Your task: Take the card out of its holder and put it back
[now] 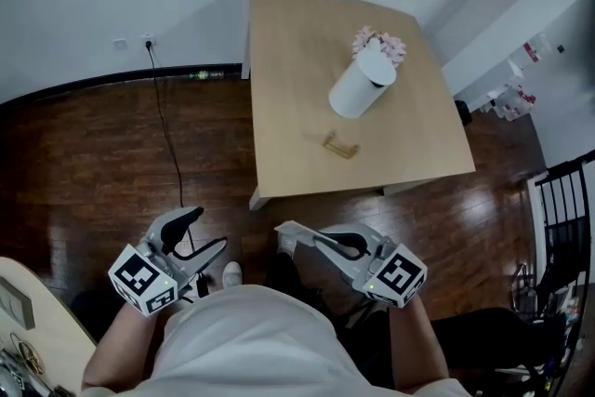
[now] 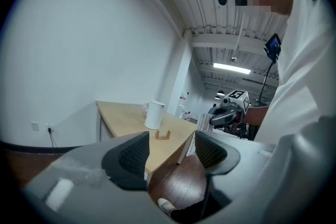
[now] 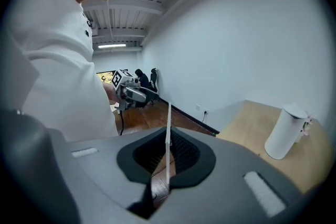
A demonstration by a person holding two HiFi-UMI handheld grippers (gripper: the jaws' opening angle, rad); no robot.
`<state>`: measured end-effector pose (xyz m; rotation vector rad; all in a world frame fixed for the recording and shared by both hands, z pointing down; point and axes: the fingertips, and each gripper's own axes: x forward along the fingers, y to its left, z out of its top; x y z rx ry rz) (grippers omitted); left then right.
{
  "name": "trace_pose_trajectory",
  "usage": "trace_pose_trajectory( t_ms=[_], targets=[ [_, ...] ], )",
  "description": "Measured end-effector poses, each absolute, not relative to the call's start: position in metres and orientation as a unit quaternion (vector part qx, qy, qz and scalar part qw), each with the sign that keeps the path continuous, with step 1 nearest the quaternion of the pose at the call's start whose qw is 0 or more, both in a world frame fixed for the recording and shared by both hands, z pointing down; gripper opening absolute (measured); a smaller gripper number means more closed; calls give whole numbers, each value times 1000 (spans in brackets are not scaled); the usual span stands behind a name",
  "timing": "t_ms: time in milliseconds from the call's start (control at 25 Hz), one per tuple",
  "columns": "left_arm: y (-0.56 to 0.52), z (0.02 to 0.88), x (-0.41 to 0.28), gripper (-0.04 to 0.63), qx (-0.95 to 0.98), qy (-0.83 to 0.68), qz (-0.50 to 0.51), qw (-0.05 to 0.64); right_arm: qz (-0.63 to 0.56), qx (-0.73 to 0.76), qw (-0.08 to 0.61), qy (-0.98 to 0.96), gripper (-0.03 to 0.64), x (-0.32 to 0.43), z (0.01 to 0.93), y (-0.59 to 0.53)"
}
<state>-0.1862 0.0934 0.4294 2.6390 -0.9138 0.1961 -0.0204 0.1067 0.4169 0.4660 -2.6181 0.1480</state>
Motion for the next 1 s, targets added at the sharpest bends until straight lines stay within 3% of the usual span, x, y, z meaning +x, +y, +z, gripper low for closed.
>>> trace_pose_trajectory(
  t_ms=[480,1000],
  targets=[
    [110,428,-174,285,940,-291,64,168,72,201,225,-950,21,-12,407,114],
    [60,416,-125,285,941,-289,84,155,44,205,227,-951,21,55,405,12]
  ],
)
